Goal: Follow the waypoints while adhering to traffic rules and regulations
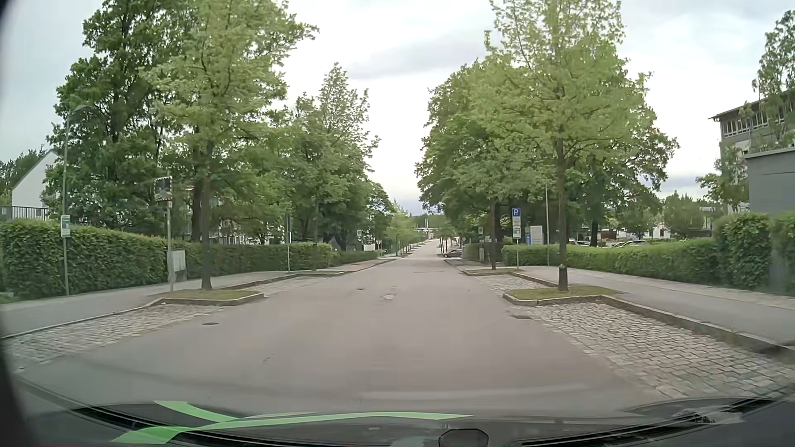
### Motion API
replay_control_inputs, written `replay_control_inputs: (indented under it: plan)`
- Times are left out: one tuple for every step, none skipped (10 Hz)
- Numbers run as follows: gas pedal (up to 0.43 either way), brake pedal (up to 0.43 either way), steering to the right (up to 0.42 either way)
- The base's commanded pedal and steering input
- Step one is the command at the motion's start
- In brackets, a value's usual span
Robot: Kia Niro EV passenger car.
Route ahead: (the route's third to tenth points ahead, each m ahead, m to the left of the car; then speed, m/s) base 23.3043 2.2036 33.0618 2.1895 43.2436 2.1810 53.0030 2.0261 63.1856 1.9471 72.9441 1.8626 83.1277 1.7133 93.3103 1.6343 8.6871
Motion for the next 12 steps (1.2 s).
replay_control_inputs:
  plan:
    - [0.020,0.000,-0.002]
    - [0.020,0.000,-0.002]
    - [0.020,0.000,-0.002]
    - [0.020,0.000,-0.002]
    - [0.020,0.000,-0.002]
    - [0.020,0.000,-0.002]
    - [0.020,0.000,-0.002]
    - [0.020,0.000,-0.002]
    - [0.020,0.000,-0.002]
    - [0.020,0.000,-0.002]
    - [0.020,0.000,-0.002]
    - [0.020,0.000,-0.002]
